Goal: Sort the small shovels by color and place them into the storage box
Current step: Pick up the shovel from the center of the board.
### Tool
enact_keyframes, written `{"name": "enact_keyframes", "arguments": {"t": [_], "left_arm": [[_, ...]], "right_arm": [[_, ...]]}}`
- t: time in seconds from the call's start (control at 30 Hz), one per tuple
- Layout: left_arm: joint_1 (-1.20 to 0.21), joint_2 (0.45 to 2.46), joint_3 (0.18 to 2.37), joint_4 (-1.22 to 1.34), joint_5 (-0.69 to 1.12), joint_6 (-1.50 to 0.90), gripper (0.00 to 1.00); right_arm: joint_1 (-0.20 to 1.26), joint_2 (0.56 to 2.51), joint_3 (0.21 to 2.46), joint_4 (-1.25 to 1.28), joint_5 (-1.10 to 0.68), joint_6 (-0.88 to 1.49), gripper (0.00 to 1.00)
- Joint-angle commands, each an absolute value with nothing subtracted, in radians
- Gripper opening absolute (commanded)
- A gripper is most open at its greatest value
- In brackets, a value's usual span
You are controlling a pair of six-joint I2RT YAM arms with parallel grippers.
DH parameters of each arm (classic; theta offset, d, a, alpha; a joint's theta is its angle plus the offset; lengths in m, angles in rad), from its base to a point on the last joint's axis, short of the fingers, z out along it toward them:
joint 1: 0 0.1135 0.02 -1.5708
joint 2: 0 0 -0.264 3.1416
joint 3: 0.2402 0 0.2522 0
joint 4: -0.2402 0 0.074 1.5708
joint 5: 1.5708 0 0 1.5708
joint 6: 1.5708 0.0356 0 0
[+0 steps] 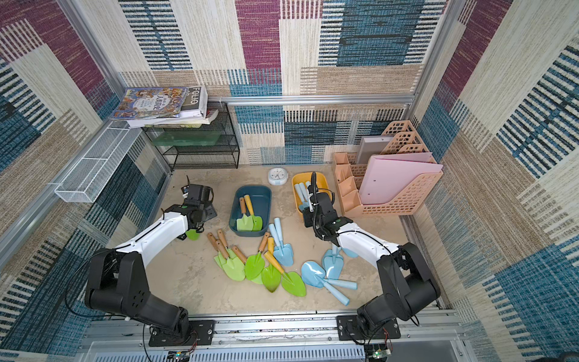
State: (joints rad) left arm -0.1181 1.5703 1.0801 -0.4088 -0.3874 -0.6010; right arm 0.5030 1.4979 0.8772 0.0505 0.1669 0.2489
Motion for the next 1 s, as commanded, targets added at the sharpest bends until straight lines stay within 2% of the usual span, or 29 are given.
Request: {"name": "enact_keyframes", "arguments": {"t": [0.0,0.2,0.4,0.67,0.97], "left_arm": [[-0.048,1.624,1.125,-0.414,-0.395,-0.583,0.69],[0.058,1.802,1.275,-0.426,-0.334,-0.570,0.69],[0.099,1.983,1.444,-0.493,-0.250,-0.555,0.69],[0.150,2.068,1.534,-0.552,-0.174,-0.569,0.69],[0.155,2.201,1.704,-0.722,-0.131,-0.497,0.61]], "right_arm": [[0.507,1.505,0.884,0.075,0.156,0.230,0.34],[0.503,1.533,0.890,0.076,0.169,0.224,0.34],[0.491,1.558,0.901,0.075,0.169,0.225,0.33],[0.479,1.565,0.901,0.073,0.170,0.227,0.33],[0.449,1.533,0.881,0.082,0.152,0.239,0.32]]}}
